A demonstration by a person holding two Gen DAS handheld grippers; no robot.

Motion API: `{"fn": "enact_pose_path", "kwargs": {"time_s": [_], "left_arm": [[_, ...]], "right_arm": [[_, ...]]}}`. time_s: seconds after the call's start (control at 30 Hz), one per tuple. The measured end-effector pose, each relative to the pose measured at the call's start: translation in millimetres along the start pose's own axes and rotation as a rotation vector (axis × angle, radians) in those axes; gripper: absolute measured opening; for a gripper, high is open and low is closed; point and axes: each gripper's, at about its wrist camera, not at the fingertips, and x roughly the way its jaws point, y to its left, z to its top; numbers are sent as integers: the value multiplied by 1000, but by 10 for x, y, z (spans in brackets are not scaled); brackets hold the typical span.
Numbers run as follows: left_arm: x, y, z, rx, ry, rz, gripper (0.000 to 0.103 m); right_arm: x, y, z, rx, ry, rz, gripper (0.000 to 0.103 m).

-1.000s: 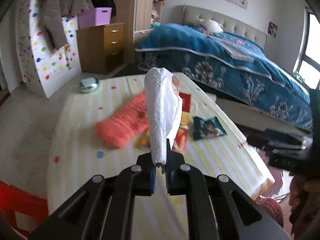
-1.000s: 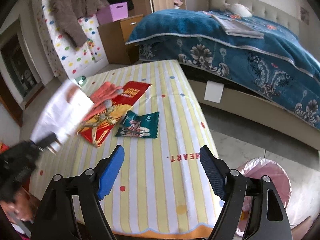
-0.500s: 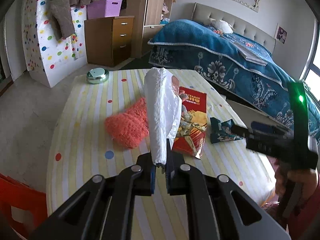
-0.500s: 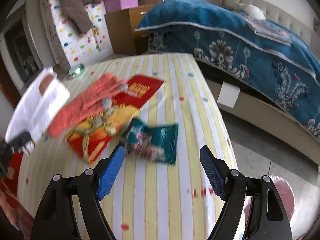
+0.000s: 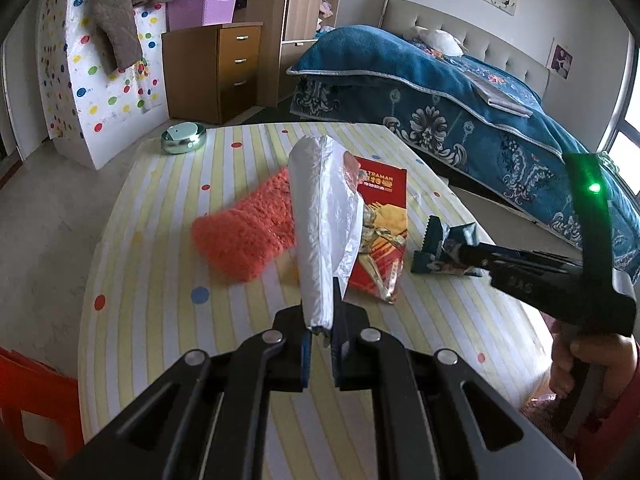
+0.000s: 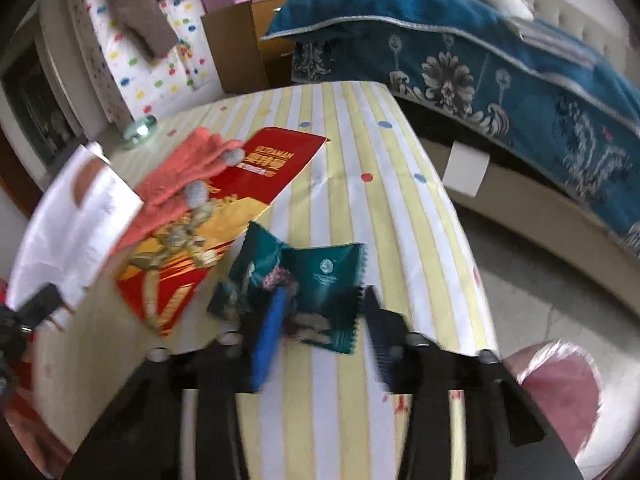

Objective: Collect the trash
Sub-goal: 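Carry the white bag and green packet in both grippers to the wastebasket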

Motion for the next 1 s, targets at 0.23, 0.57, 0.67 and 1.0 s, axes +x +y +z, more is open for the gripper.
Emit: {"fn": "enact_pose_path", "kwargs": {"time_s": [0.23,0.57,0.67,1.0], "left_arm": [[-192,-97,-41,4,-20,-14,5],[-436,-604,-141,74,-63,-102,6],[-467,-825,-169,110,-70,-133,6],[-530,-1566,-210,217,-108,-212,6]], "right_arm": [[-463,54,-154,-16,-80,21,11],[-937,35,-291,-9,-129,-4,11],[-1118,-99,-386,25,-146,-20,12],[-1523,-607,-724,127,-202,-98,12]]}}
